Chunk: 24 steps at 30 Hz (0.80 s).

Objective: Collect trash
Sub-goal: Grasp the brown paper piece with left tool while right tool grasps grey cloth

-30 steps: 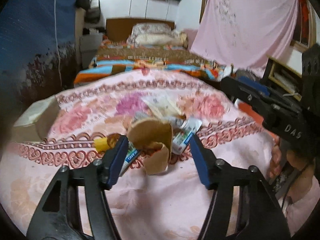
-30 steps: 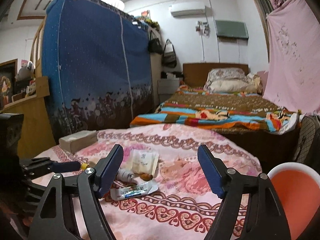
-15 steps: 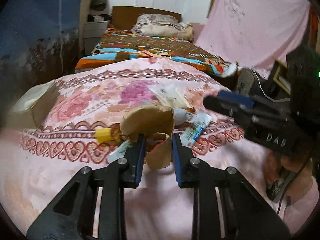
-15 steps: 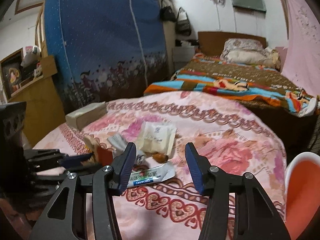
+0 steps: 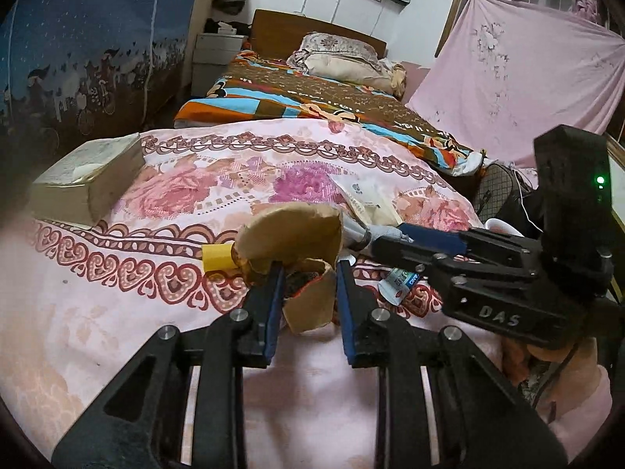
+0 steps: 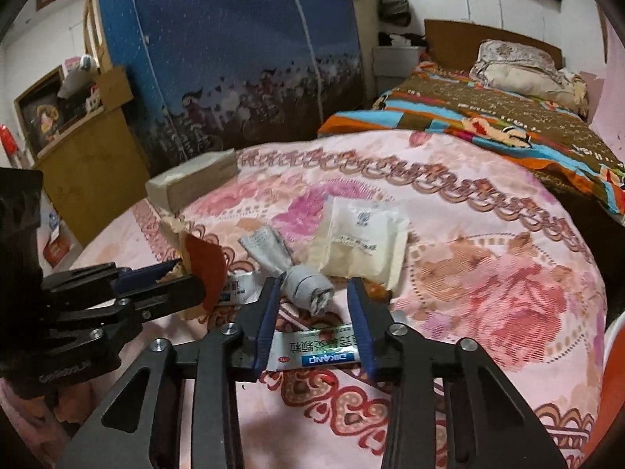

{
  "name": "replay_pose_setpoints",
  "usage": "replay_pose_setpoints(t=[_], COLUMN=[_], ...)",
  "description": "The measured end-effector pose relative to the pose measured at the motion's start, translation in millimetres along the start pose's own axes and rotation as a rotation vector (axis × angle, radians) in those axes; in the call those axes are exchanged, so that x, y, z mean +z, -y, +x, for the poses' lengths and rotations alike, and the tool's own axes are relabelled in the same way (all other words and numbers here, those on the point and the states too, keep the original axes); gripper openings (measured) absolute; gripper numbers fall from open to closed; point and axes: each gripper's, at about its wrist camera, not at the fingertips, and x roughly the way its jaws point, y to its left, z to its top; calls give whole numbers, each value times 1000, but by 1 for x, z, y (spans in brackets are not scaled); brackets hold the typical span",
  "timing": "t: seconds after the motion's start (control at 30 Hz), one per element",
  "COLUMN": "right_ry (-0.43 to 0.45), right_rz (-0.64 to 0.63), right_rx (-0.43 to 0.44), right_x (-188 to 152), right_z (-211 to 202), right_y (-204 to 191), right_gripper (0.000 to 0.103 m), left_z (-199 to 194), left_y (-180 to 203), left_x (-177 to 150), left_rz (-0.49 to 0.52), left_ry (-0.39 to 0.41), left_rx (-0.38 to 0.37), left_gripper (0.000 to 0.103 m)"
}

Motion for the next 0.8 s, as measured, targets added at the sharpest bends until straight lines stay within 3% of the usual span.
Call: replay_pose_setpoints(t=[0.1, 0.4, 0.63, 0.8], right_ry=[-18, 61, 244, 399], right_rz=[-10, -11, 11, 13], right_rx=[-3, -11, -44, -89], right_x=[0, -1, -7, -14], right_z=[4, -12, -48, -76], right_y=[-2, -3, 1, -1], right_gripper=[22, 18, 18, 18], left_z=[0, -6, -28, -55], left_y=[0, 0, 12, 31], left_x=[0, -1, -2, -1], left_rz=[-1, 4, 53, 116], left_ry=[2, 28, 135, 290], left_rx=[0, 7, 22, 23], left_gripper=[10, 10, 10, 10])
